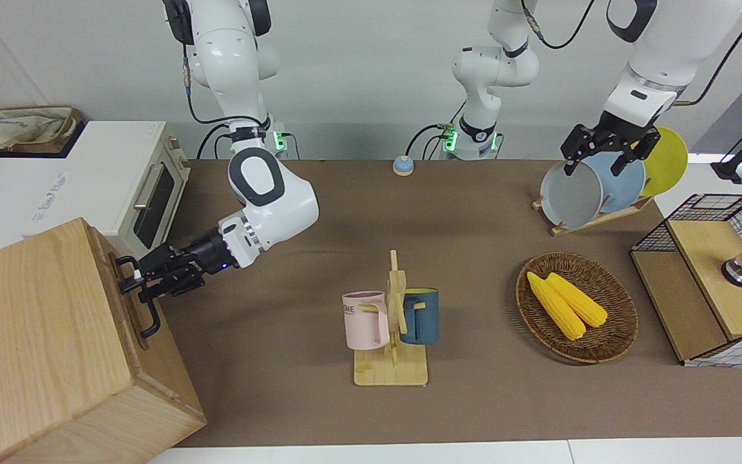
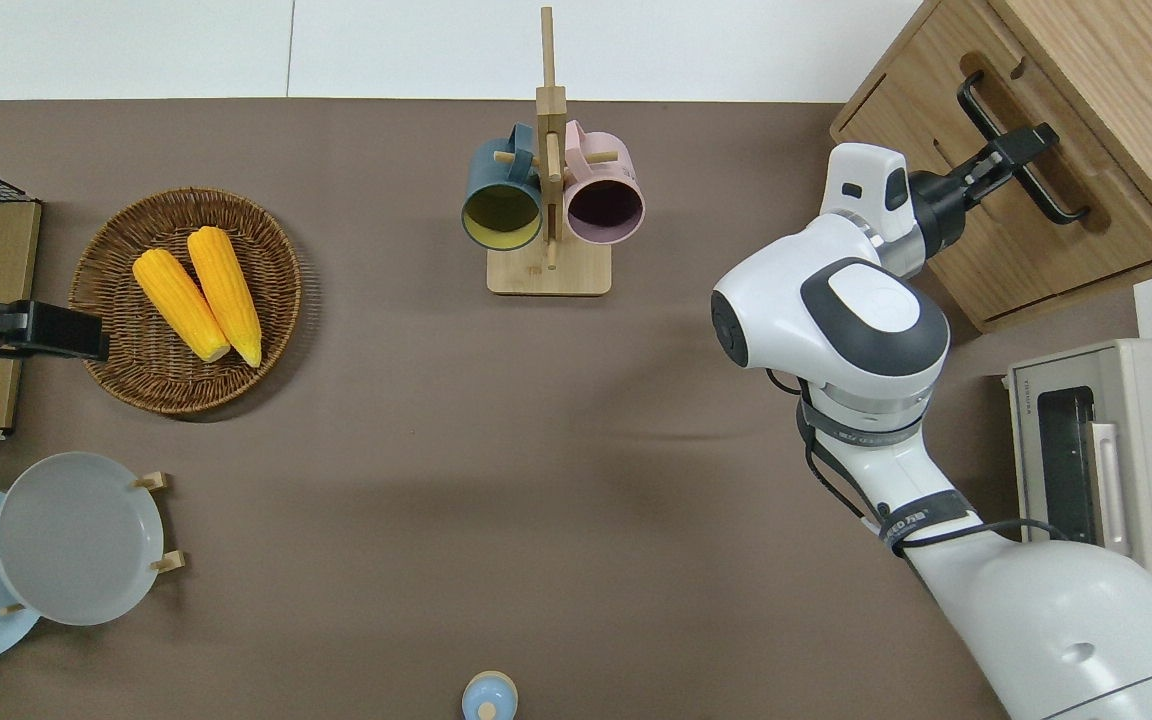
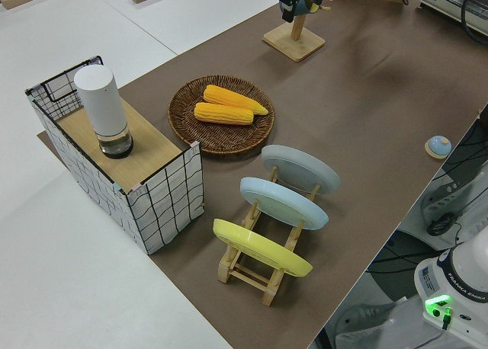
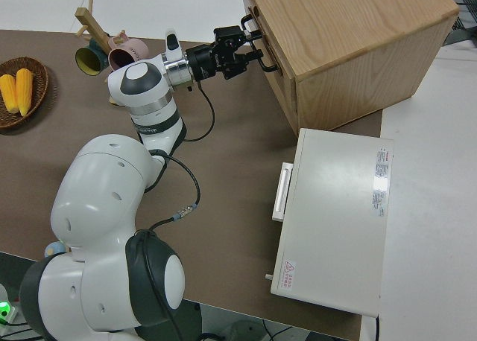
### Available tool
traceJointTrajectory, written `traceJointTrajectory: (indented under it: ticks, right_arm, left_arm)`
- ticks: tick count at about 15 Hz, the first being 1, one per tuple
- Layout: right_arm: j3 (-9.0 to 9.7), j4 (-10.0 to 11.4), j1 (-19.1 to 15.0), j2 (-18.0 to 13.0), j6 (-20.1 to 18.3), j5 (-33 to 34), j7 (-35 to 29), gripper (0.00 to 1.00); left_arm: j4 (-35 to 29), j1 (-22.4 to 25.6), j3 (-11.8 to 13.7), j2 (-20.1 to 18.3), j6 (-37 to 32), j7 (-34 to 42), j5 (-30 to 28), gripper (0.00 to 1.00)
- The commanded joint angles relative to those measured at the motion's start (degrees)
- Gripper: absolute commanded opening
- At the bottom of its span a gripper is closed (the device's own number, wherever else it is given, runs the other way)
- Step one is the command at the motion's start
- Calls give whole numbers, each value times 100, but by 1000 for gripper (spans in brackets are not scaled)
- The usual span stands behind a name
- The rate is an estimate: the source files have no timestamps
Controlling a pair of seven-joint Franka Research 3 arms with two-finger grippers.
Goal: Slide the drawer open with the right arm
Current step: 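Close the right gripper around the black drawer handle, then pull the handle toward the robot with the right gripper, sliding drawer out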
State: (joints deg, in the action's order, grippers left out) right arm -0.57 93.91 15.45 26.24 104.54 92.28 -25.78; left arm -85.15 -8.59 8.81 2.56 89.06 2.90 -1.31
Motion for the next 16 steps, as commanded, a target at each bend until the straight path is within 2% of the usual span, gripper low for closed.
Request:
traceJointTrajectory:
  ticks: [1,7,16]
  right_arm:
    - [40,74,20,13,-153,185,-85,1]
    - [49,92,64,13,-302,167,-68,0]
    - [57,110,476,4,-768,-87,-68,0]
  left_arm:
    - [112,-99,95,69,7,44,78,998]
    - [112,-99,95,69,7,44,78,995]
    - [112,-99,95,69,7,44,78,998]
